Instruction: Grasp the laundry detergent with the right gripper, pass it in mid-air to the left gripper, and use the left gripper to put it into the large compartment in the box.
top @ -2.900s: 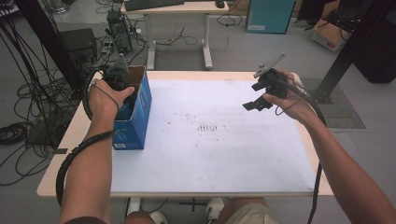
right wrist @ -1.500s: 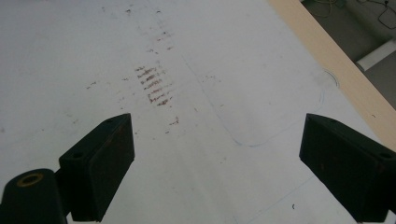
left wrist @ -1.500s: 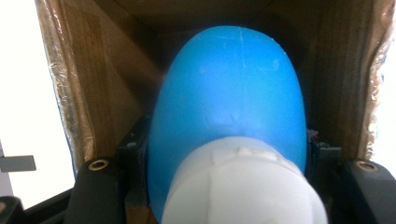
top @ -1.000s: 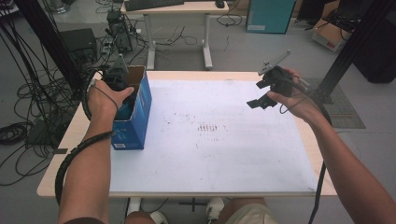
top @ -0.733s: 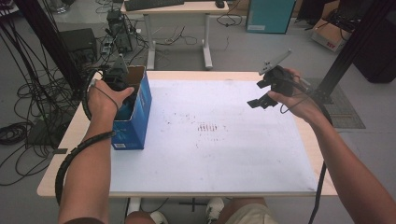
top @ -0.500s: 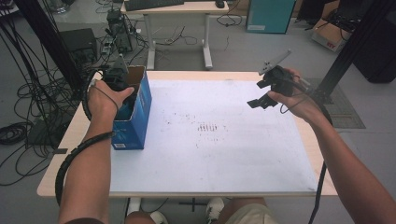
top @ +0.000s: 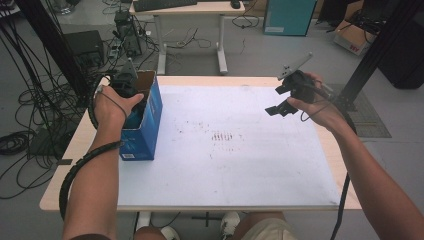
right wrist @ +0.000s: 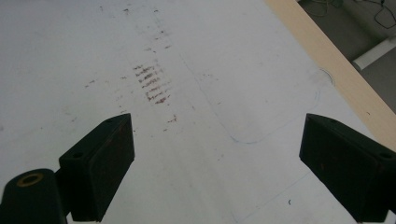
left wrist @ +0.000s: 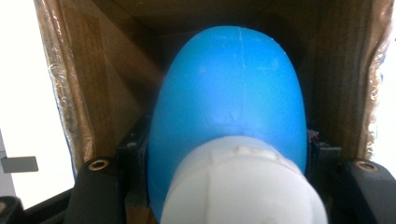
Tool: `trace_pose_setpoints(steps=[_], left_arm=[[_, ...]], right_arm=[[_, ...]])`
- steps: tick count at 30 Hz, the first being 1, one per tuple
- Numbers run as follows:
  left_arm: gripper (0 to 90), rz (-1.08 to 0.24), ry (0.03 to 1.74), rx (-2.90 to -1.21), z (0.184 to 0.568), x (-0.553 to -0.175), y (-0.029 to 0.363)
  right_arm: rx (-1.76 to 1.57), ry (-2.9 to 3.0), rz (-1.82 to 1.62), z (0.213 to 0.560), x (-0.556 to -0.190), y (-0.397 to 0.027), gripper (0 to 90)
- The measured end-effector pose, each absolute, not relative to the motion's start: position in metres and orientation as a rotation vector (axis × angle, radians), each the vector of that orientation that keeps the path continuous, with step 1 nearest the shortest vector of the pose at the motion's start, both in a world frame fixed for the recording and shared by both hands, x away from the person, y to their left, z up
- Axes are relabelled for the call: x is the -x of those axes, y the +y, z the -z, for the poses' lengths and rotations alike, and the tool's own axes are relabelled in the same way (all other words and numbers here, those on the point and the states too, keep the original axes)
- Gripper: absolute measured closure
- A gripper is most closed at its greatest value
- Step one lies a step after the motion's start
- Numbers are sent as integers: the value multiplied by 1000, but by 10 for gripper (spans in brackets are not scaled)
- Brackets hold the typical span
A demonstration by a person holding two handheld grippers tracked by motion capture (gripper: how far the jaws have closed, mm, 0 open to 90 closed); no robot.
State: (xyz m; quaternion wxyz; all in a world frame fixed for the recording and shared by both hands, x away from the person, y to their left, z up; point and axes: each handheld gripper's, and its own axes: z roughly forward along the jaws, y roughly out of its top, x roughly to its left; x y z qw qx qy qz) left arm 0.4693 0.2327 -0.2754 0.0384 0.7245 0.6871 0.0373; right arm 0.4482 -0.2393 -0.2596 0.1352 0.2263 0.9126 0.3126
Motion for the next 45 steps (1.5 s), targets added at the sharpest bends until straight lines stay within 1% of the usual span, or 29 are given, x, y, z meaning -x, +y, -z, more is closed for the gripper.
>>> trace_pose_setpoints(steps=[41,45], left_arm=[[364,-109,2097,-2229,275,-469,233],[328,-110,2090,-2238,274,-469,233]], right_arm=[[-660,2654,-901,263,-448,-237,103],[-648,2658,-897,263,-448,-237,103]])
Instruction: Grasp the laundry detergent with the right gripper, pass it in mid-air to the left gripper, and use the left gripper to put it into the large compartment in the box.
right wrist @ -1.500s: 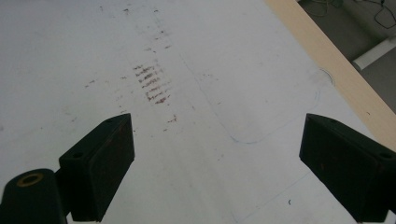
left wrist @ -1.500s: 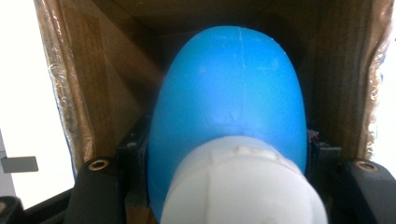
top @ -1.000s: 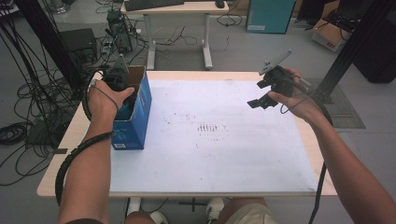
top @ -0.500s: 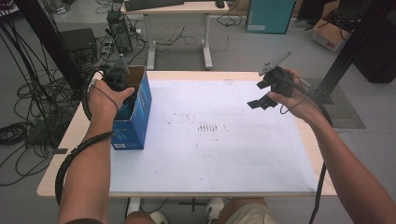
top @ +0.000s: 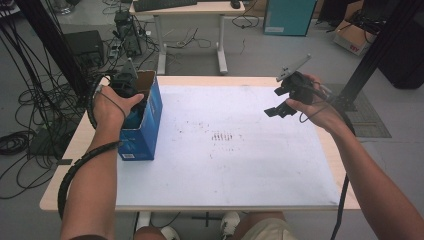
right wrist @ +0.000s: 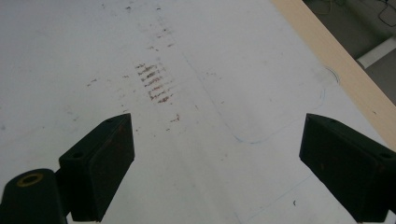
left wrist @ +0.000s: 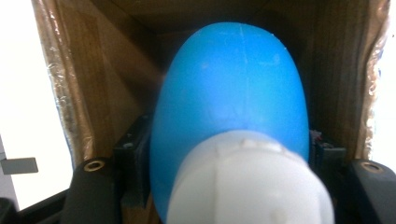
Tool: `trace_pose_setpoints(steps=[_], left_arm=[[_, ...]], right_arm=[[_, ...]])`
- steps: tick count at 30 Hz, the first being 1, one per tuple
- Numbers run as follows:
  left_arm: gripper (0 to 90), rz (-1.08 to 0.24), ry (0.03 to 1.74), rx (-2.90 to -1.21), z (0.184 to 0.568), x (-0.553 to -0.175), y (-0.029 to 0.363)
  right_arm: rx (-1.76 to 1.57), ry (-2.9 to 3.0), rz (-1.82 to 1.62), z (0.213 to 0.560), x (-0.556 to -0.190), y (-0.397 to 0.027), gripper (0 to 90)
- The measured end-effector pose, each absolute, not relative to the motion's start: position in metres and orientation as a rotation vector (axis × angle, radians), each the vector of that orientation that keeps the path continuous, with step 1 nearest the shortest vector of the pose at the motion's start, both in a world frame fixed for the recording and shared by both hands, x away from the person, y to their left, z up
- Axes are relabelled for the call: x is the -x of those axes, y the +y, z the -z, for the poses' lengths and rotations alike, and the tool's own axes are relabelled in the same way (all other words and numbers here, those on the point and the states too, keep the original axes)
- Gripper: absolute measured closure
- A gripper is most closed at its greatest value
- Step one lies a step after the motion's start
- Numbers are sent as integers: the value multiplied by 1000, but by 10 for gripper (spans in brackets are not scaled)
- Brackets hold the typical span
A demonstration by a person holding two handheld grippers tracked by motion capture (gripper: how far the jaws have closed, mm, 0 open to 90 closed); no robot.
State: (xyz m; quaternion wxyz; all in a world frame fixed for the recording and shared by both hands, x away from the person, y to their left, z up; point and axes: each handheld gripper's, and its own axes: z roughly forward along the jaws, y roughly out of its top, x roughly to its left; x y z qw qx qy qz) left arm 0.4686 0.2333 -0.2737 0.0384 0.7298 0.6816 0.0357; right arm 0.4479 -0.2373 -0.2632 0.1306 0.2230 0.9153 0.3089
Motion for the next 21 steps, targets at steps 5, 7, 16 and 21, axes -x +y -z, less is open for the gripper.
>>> trace_pose_setpoints(steps=[5,7,16,21], left_arm=[[305,-129,2081,-2257,270,-467,232],[301,-139,2078,-2266,268,-467,231],[286,-163,2065,-2267,253,-461,228],[279,-182,2046,-2284,244,-456,224]], right_arm=[[-660,2653,-904,263,-447,-236,103],[-656,2656,-900,262,-447,-236,103],[-653,2647,-918,260,-446,-234,103],[-657,2636,-933,258,-445,-234,103]])
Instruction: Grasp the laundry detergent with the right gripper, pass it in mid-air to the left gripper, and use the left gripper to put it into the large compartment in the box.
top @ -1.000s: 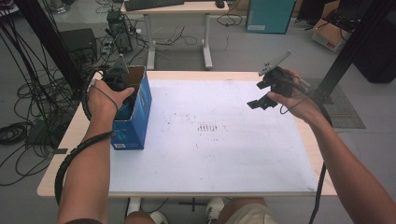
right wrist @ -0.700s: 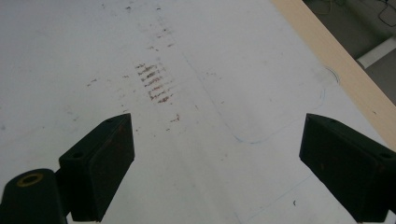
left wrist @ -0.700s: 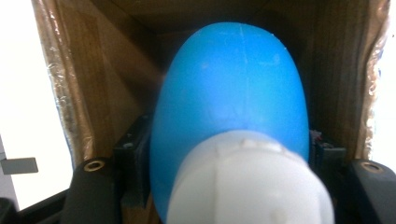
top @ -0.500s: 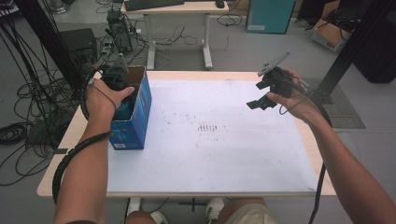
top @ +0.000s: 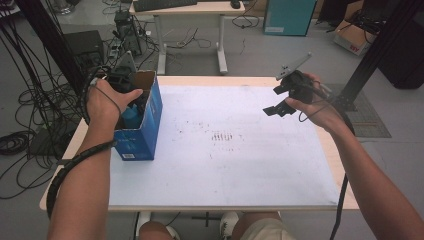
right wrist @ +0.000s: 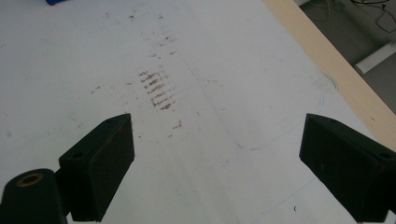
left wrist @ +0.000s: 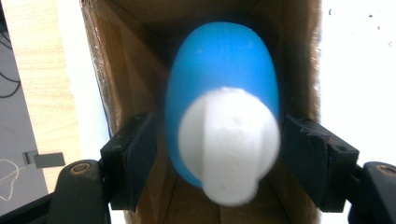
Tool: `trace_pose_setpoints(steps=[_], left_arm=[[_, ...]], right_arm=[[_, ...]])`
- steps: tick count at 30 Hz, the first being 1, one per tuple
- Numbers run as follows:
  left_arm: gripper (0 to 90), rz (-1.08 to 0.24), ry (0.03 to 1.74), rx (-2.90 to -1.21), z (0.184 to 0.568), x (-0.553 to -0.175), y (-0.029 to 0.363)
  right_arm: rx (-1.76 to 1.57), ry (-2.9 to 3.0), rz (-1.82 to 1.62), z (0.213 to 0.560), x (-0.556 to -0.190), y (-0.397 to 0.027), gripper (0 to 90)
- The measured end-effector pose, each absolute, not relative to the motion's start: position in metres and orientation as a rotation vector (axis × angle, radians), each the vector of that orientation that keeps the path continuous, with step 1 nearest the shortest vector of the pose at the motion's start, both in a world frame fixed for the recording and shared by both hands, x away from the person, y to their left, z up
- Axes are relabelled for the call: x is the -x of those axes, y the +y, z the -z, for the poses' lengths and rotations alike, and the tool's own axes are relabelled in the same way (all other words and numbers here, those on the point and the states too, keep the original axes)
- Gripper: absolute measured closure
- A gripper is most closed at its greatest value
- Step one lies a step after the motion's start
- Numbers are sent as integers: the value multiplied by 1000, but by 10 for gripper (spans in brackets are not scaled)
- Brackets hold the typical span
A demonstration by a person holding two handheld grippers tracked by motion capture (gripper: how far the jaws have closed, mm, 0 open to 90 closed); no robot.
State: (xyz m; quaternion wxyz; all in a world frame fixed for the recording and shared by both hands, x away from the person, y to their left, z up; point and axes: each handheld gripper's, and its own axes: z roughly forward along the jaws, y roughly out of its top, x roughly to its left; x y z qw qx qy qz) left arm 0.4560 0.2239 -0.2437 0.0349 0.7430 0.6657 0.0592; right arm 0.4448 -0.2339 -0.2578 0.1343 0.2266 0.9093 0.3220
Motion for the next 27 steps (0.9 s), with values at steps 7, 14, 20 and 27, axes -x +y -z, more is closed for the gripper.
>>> trace_pose_setpoints(steps=[7,14,20,27], left_arm=[[256,-199,2030,-2298,229,-447,222],[233,-256,1974,-2288,200,-440,219],[201,-273,1863,-2301,179,-441,199],[157,-225,1719,-2350,174,-444,161]], right_arm=[[-649,2641,-924,256,-445,-235,102],[-667,2643,-914,258,-447,-237,102],[-673,2652,-883,257,-456,-238,102],[-710,2660,-855,259,-470,-240,102]])
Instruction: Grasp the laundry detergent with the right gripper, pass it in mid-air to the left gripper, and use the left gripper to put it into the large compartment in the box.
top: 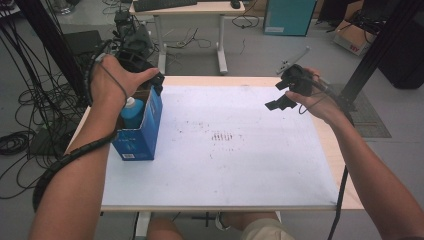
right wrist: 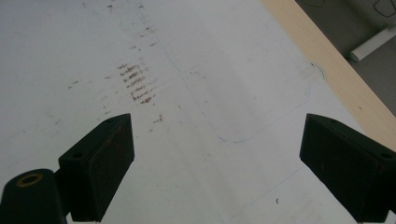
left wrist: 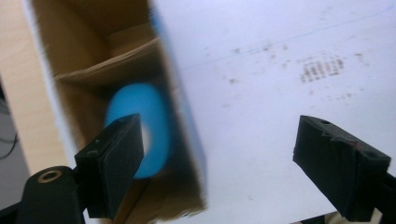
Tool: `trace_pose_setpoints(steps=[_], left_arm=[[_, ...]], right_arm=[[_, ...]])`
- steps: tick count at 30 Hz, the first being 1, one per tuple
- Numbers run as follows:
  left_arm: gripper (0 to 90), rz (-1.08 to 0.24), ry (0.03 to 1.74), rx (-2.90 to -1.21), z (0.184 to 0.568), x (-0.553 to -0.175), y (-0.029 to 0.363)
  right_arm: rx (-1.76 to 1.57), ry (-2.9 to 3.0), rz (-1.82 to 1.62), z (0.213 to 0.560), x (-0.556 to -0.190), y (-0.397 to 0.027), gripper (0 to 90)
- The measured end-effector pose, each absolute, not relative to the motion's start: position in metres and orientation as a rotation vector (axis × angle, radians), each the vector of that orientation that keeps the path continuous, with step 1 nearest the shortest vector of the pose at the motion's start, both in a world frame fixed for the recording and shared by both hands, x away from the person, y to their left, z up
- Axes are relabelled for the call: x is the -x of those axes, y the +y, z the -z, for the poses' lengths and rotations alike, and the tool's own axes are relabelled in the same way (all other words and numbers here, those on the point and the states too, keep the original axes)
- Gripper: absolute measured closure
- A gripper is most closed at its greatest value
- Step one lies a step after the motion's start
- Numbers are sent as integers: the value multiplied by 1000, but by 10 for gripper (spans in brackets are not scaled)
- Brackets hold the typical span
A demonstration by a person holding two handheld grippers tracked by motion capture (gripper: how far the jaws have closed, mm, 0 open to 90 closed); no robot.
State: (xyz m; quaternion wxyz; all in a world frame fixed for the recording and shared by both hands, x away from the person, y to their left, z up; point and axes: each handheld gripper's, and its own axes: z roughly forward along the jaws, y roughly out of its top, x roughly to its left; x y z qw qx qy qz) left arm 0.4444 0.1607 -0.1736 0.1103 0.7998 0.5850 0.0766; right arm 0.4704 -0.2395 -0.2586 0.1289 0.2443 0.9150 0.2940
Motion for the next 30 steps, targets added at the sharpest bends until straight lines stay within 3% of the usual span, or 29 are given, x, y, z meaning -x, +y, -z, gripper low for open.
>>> trace_pose_setpoints(steps=[13,30], left_arm=[[115,-118,1521,-2407,185,-453,96],[112,-67,1447,-2433,198,-460,76]], right_arm=[[-742,2668,-809,259,-489,-245,102],[-758,2674,-772,259,-498,-243,102]])
